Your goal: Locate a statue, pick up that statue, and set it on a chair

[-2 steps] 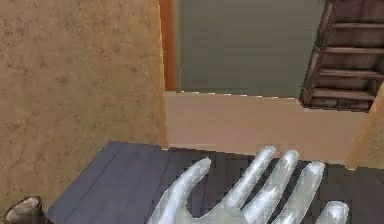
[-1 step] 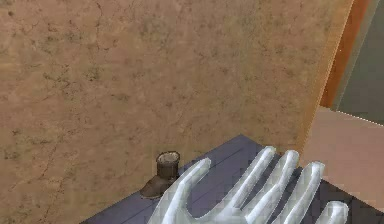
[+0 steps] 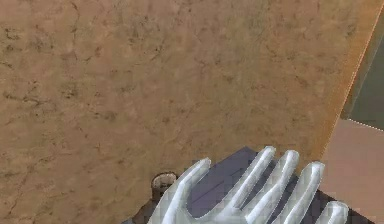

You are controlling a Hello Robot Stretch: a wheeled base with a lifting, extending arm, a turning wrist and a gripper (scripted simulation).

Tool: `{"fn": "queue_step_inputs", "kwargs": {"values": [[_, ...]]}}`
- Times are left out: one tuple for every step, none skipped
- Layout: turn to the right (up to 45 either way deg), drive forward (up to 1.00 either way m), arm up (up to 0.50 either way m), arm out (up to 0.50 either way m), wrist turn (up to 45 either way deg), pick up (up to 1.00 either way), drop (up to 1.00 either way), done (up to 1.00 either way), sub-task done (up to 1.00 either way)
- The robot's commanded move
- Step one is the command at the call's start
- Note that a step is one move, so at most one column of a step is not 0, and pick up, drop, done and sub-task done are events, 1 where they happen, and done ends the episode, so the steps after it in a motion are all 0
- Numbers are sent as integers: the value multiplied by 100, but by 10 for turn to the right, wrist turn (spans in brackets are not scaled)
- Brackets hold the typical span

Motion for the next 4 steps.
{"fn": "queue_step_inputs", "kwargs": {"values": [[-450, 0, 0, 0, 0, 0, 0, 0, 0], [-450, 0, 0, 0, 0, 0, 0, 0, 0], [-60, 0, 0, 0, 0, 0, 0, 0, 0], [-30, 0, 0, 0, 0, 0, 0, 0, 0]]}}
